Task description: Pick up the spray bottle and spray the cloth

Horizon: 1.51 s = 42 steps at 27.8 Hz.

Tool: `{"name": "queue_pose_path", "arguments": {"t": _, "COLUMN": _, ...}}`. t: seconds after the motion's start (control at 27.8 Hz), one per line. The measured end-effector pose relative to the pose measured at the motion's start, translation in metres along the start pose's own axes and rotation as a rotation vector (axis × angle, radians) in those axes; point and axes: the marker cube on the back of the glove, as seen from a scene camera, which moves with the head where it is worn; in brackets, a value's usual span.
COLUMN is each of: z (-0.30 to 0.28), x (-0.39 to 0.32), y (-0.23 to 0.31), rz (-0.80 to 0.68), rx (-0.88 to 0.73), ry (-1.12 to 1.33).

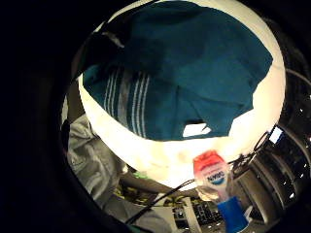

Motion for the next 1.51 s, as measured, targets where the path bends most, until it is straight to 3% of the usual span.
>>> {"name": "queue_pose_path", "arguments": {"t": 0.11, "z": -0.050, "x": 0.013, "y": -0.103, "rz": 0.061, "rx": 0.076, "ry": -0.035}}
{"name": "queue_pose_path", "arguments": {"t": 0.22, "z": -0.065, "x": 0.013, "y": -0.135, "rz": 0.068, "rx": 0.143, "ry": -0.051}}
{"name": "queue_pose_path", "arguments": {"t": 0.97, "z": -0.069, "x": -0.007, "y": -0.114, "rz": 0.048, "rx": 0.488, "ry": 0.043}}
{"name": "queue_pose_path", "arguments": {"t": 1.51, "z": -0.059, "x": -0.014, "y": -0.075, "rz": 0.142, "rx": 0.827, "ry": 0.140}}
